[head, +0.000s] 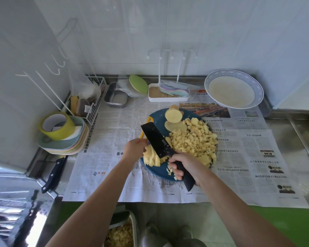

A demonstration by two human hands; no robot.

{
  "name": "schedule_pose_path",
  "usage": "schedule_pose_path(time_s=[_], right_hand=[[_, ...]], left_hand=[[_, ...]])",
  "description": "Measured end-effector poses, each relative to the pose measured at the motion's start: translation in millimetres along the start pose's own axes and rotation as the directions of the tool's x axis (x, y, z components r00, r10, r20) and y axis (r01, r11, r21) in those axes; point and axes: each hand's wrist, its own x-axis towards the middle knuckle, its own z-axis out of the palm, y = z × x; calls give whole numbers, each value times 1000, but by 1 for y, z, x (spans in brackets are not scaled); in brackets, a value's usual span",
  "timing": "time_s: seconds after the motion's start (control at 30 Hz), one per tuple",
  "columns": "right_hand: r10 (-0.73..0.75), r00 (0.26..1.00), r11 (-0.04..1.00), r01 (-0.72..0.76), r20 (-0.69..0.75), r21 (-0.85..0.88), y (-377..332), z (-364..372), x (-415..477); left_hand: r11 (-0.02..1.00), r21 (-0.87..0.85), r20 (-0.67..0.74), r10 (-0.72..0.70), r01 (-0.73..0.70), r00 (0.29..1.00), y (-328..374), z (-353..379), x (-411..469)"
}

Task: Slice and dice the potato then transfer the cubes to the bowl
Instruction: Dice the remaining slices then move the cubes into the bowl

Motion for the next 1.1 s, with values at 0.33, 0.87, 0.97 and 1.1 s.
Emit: schedule_pose_path(time_s=[0.33, 0.87, 0.97, 1.1], right_hand=[[-111, 993, 988, 108, -24, -107, -12, -2, -7], [-230, 942, 969, 199, -246, -144, -4, -35, -29], [-231, 940, 969, 200, -250, -142, -2, -41, -33], [-226, 944, 972, 200, -240, -127, -1, -48, -38]], left_hand=[[784, -559, 356, -68, 271, 932, 3, 10, -15], [834, 550, -274, 224, -39, 935, 4, 47, -22], [853, 501, -327, 32, 145, 944, 5, 63, -23], [841, 472, -314, -121, 265, 942, 9, 88, -19]])
